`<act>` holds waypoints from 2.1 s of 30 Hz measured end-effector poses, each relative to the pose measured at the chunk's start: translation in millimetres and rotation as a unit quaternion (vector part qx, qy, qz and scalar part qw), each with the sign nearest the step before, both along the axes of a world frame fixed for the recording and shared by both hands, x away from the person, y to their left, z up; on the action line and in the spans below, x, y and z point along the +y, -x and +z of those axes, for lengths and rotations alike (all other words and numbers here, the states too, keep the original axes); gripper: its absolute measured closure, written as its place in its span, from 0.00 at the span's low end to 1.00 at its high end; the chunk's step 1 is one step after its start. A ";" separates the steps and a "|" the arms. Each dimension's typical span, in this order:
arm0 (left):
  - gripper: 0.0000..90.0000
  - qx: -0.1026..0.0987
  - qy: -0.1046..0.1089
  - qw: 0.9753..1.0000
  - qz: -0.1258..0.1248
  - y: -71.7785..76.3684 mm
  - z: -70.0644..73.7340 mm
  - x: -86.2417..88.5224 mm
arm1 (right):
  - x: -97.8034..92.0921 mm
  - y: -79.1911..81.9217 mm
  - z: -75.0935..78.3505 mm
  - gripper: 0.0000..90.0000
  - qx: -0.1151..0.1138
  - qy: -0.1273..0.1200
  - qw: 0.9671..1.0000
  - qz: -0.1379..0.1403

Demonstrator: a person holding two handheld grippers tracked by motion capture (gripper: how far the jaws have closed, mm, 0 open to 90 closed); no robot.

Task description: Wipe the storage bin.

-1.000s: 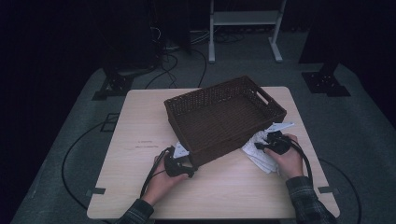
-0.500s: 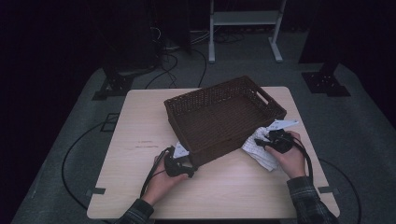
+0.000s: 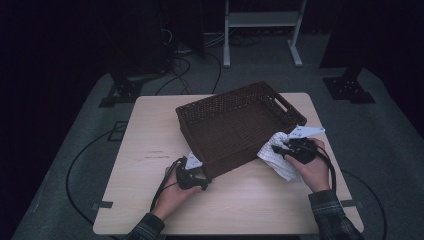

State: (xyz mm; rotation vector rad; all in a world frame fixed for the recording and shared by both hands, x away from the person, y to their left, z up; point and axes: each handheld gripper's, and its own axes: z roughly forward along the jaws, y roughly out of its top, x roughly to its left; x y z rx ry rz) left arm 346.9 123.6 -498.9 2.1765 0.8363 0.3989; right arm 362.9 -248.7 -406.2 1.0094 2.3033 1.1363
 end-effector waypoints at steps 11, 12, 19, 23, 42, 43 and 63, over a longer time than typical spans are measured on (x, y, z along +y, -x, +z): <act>0.26 0.000 -0.001 1.000 -0.001 0.0 0.1 0.1 | 4.7 2.6 3.3 0.84 -0.007 0.005 1.000 0.007; 0.26 0.000 0.000 1.000 0.000 0.0 -0.1 -0.1 | 4.4 2.1 2.2 0.85 -0.006 0.005 1.000 0.007; 0.26 -0.001 0.000 1.000 -0.001 -0.2 -0.1 0.0 | 6.7 0.3 -6.9 0.84 0.006 0.011 1.000 0.008; 0.26 -0.001 0.000 1.000 -0.001 -0.2 -0.1 0.0 | 7.4 -0.7 -12.3 0.85 0.014 0.015 1.000 0.009; 0.26 -0.001 0.000 1.000 -0.001 -0.2 0.0 0.1 | 18.0 -15.1 -51.3 0.85 0.062 0.044 0.997 0.019; 0.26 -0.001 0.000 1.000 -0.001 -0.2 0.0 0.1 | 18.6 -15.6 -53.0 0.85 0.064 0.046 0.997 0.019; 0.26 -0.001 0.000 1.000 -0.001 -0.2 0.0 0.1 | 29.5 -16.1 -60.2 0.85 0.071 0.050 0.996 0.027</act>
